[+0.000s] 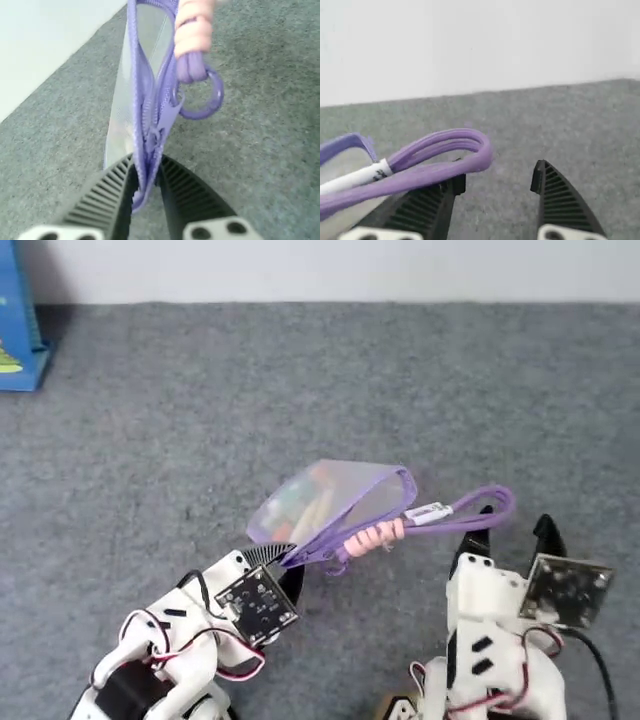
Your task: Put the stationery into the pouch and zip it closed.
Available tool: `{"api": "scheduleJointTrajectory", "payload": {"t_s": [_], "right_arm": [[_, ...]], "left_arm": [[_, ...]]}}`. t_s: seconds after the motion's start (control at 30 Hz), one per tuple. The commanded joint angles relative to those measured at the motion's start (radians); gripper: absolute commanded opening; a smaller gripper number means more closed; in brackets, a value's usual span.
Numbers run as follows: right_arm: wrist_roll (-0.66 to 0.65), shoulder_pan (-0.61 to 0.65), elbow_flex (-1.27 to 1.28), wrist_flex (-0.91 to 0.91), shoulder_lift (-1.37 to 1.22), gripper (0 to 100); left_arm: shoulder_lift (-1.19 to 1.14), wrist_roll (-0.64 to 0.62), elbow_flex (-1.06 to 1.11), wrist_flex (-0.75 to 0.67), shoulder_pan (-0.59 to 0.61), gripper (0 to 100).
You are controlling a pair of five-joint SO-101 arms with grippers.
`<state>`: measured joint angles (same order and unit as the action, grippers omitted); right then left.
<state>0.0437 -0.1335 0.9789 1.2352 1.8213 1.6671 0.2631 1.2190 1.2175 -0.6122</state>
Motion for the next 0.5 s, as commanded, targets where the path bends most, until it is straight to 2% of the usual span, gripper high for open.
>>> {"api": "scheduleJointTrajectory", "payload": {"t_s": [0.0, 0.1, 0.2, 0.33, 0.47], "right_arm": [[0.012, -0.008, -0.095, 0.005, -0.007, 22.6], [0.006, -0.010, -0.120, 0.045, -0.007, 22.6], [-0.054, -0.022, -0.123, 0.094, -0.007, 22.9], [-0.133, -0.110, -0.123, 0.127, -0.007, 22.9], [-0.157, -0.154, -0.123, 0.134, -0.008, 22.9]], "left_arm": [[0.003, -0.043, -0.024, 0.002, 0.011, 1], [0.003, -0.055, -0.025, 0.002, 0.021, 1], [0.003, -0.068, -0.033, -0.031, 0.098, 1], [0.003, -0.117, -0.033, -0.081, 0.193, 1], [0.003, -0.120, -0.033, -0.095, 0.219, 1]]}}
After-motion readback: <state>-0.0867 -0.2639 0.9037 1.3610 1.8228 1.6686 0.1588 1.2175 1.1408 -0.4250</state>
